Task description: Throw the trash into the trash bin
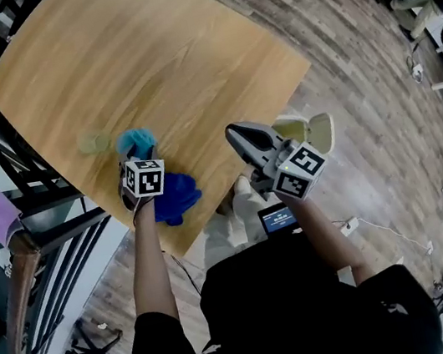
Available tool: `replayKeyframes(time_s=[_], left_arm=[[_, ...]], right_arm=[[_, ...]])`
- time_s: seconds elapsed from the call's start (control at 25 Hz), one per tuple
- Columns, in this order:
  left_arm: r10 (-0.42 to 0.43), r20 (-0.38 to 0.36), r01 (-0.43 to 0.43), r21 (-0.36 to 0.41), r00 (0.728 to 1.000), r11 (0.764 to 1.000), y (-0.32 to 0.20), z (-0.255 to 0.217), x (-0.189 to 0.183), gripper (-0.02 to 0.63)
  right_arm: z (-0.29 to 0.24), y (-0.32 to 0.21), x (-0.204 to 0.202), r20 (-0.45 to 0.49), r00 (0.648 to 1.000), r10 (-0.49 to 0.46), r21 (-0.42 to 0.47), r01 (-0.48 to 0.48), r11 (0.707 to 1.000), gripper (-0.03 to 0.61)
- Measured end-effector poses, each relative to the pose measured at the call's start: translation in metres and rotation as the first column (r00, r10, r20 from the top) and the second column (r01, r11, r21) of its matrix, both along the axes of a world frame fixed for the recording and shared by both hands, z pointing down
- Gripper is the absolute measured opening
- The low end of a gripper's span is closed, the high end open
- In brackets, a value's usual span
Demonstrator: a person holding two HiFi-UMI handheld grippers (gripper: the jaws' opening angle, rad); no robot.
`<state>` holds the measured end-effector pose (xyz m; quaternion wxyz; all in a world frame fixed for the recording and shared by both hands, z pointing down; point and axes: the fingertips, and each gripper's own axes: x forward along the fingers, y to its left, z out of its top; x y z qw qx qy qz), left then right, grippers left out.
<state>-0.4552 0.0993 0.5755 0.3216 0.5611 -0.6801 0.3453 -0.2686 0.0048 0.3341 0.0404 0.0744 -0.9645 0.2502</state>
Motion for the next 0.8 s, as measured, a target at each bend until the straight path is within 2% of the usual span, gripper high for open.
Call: replayKeyframes(time_s=[0.04, 0.08, 0.12, 0.16, 0.28, 0.4, 0.6, 0.8], left_arm=[[-0.002, 0.018, 0.002, -0.003, 1.000, 1.000, -0.001, 0.000, -0.002, 0.199], [-0.005, 0.041, 0.005, 0.000, 0.999, 1.000, -0.003, -0.001, -0.004, 0.112], [-0.006, 0.064, 0.006, 0.006, 0.998, 1.000, -0.003, -0.004, -0.005, 0.062], [-0.002, 0.080, 0.001, 0.009, 0.997, 1.000, -0.004, -0.005, -0.005, 0.040], [0.008, 0.103, -0.009, 0.007, 0.995, 1.000, -0.006, -0.009, -0.005, 0.026], [0.018, 0.107, -0.022, 0.037, 0.994, 0.999, -0.010, -0.023, -0.001, 0.023], [0.119, 0.144, -0.133, 0.091, 0.982, 0.987, -0.038, -0.058, 0.025, 0.023], [0.268, 0.125, -0.282, 0.114, 0.955, 0.953, -0.085, -0.066, 0.081, 0.023]], right_arm=[[0.002, 0.000, 0.001, -0.003, 1.000, 0.004, -0.002, -0.004, 1.000, -0.002], [0.003, -0.001, 0.003, -0.005, 1.000, 0.009, -0.005, -0.009, 1.000, -0.002], [0.005, -0.002, 0.005, -0.008, 1.000, 0.014, -0.008, -0.014, 1.000, -0.002], [0.007, -0.003, 0.007, -0.010, 1.000, 0.018, -0.012, -0.018, 1.000, -0.002], [0.011, -0.005, 0.010, -0.016, 0.999, 0.029, -0.020, -0.030, 0.999, -0.002], [0.013, -0.006, 0.010, -0.016, 0.999, 0.030, -0.017, -0.030, 0.999, -0.002], [0.025, -0.021, 0.026, -0.038, 0.996, 0.085, 0.002, -0.085, 0.996, -0.002], [0.032, -0.046, 0.066, -0.030, 0.979, 0.201, -0.009, -0.201, 0.979, -0.002]])
